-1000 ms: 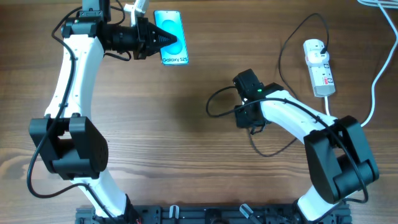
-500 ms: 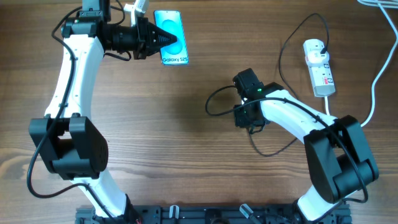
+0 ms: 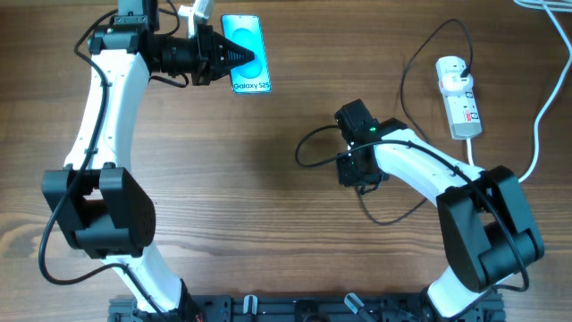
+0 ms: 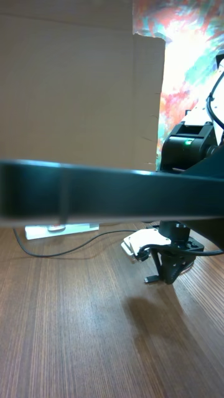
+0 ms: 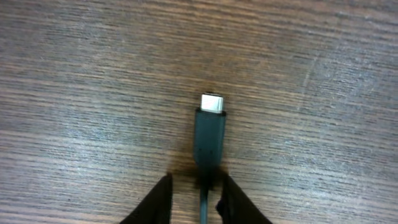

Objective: Plug charger to phone and switch on socket
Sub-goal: 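Grasp the black USB-C cable near its plug with the right gripper, then lift the cable plug toward the bottom port of the held phone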

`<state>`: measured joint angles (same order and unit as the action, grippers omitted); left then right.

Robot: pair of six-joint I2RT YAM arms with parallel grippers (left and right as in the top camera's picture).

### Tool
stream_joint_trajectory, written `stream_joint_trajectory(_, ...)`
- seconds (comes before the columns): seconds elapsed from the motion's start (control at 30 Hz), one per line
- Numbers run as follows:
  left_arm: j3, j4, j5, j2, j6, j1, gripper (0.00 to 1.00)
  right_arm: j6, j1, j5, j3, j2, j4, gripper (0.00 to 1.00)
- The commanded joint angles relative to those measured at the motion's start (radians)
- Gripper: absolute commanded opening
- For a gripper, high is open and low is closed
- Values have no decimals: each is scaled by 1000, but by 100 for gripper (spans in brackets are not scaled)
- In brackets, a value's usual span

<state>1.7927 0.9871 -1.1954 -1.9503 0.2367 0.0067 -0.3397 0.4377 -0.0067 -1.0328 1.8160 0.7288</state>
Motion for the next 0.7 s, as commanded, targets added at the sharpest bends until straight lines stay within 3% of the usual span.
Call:
stream_joint_trajectory(0.0,6,-6,-42,5,-24,3,4,-5,4,-16,27,63,3,21)
stream_joint_trajectory(0.37,6,-6,-42,5,-24,3,4,-13,4,-14,27,63,-45,4)
stream_joint_trajectory(0.57,6,-18,-54,5,-24,3,4,-26,4,-84,3,38,-66,4)
stream_joint_trajectory(0.67,6,-88,-176,5,-24,3,4,0,4,-200,-14,-45,-73,4)
